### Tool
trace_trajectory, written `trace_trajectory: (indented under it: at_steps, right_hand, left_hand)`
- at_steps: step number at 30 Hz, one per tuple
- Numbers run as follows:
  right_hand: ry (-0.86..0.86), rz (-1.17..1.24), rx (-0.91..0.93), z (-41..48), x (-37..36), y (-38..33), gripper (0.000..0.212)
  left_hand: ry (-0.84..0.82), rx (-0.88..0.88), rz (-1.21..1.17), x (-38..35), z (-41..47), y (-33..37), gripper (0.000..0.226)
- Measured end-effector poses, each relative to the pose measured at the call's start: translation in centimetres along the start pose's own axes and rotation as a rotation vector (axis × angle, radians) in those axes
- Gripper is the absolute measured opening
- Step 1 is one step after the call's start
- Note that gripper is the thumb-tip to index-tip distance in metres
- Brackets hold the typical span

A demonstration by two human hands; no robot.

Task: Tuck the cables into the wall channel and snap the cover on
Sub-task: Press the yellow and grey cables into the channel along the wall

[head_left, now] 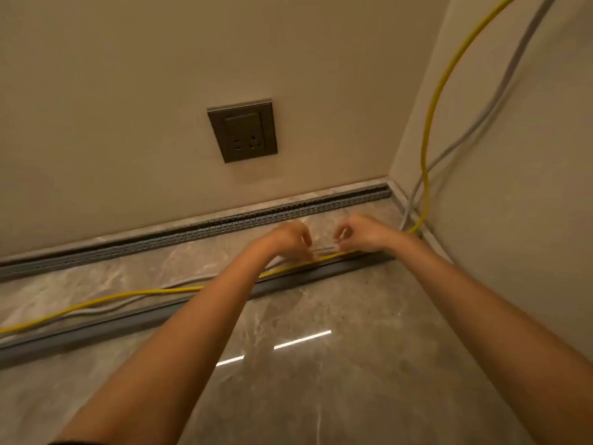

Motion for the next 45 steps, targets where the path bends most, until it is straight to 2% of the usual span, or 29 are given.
trace_trajectory:
  at_steps: [8, 11, 13, 16, 18, 20, 22, 24, 32, 35, 39, 45]
  right_hand:
    - [-0.090, -0.239, 0.001, 0.3, -0.2, 1.5, 0.024]
    - [-0.148, -0.230, 0.020, 0.6, -0.4, 1.9, 0.028]
    - [-0.163, -0.203, 0.051, 0.8, -0.1, 1.8, 0.023]
    - [-0.094, -0.127, 0.095, 1.5, 0.9, 1.6, 0.013]
    - [-0.041, -0.094, 0.123, 1.8, 1.6, 1.5, 0.014]
    - [0.006, -0.071, 0.133, 2.0, 2.3, 1.8, 0.013]
    - [0.054, -0.087, 0.128, 2.2, 3.1, 2.3, 0.016]
    - [0.076, -0.112, 0.116, 2.3, 3.6, 2.9, 0.022]
    - [0.176, -0.391, 0.104, 2.6, 3.9, 4.3, 0.033]
    - [0.231, -0.411, 0.120, 2.3, 4.4, 4.1, 0.032]
    - [0.275, -0.327, 0.120, 1.6, 4.8, 4.0, 0.019]
    - [0.277, -0.270, 0.105, 1.1, 5.2, 4.3, 0.016]
  left_hand:
    - [-0.098, -0.064, 0.121, -1.6, 0.4, 0.1, 0.029]
    - [-0.135, -0.074, 0.139, -1.8, 0.6, 0.1, 0.028]
    - [-0.136, -0.088, 0.154, -1.2, 0.7, 0.4, 0.023]
    - [-0.114, -0.086, 0.104, 0.2, 1.2, 0.6, 0.023]
    - [-0.041, -0.063, 0.065, 1.1, 1.7, 0.3, 0.025]
    - [0.100, -0.047, 0.052, 2.0, 2.1, 0.0, 0.033]
    - [0.281, -0.059, 0.103, 2.8, 2.4, -0.1, 0.038]
    - [0.386, -0.081, 0.182, 3.1, 2.6, 0.0, 0.036]
    - [0.451, -0.154, 0.422, 2.7, 3.5, -0.2, 0.031]
    - [0.419, -0.158, 0.438, 2.3, 3.2, -0.7, 0.031]
    - [0.332, -0.150, 0.460, 2.6, 2.3, -1.2, 0.034]
    - [0.156, 0.072, 0.458, 4.0, 1.2, -3.3, 0.041]
Point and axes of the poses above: each hand's wrist, its own z-axis towards the middle knuckle, its own x-axis out of the back of the hand, y = z × x, the point moved 7 cm from there along z, towards the middle knuckle, and after that the axes turned 7 degrees about y, right-handed, at the moved point
